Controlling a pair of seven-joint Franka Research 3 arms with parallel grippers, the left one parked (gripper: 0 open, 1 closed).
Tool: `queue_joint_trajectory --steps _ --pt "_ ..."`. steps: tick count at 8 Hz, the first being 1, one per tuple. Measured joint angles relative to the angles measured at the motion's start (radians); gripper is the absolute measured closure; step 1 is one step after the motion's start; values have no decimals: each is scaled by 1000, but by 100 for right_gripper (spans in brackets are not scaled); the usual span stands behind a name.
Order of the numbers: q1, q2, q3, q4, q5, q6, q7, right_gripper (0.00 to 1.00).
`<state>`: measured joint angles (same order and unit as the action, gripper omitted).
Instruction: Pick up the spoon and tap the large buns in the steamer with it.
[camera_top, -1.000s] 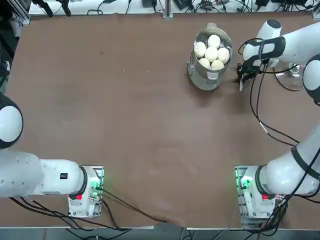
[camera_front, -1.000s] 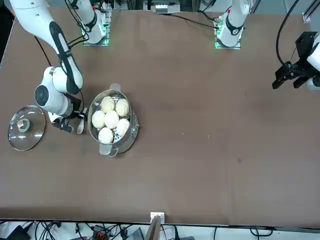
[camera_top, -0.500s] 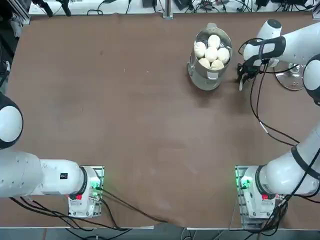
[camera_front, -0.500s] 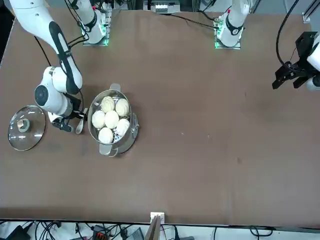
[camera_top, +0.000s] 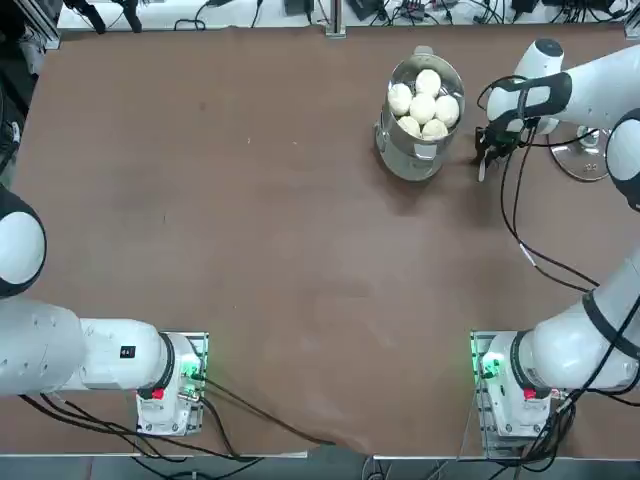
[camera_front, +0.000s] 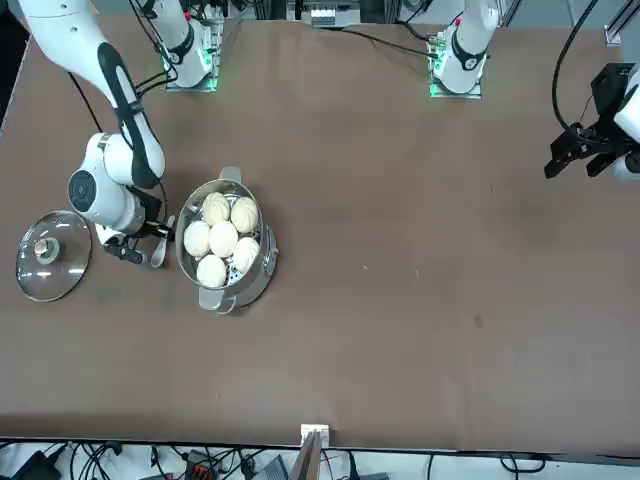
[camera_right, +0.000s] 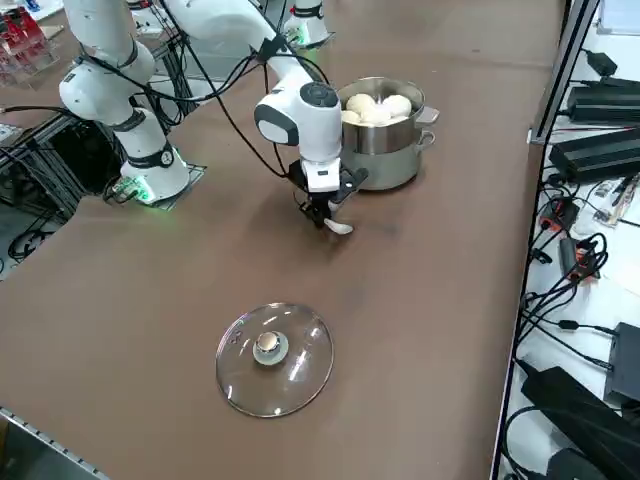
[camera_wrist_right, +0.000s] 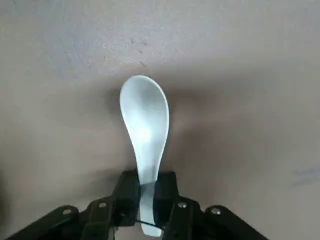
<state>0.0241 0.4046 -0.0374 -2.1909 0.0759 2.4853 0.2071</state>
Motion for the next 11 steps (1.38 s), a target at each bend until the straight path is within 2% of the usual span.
queue_joint_trajectory --steps 4,6,9,11 --pt "-8 0 0 8 0 -9 0 82" --pt "-9 -8 -1 43 0 -70 0 82" --pt "-10 -74 -4 141 0 -246 0 82" --pt "-10 -139 -4 258 2 -445 19 82"
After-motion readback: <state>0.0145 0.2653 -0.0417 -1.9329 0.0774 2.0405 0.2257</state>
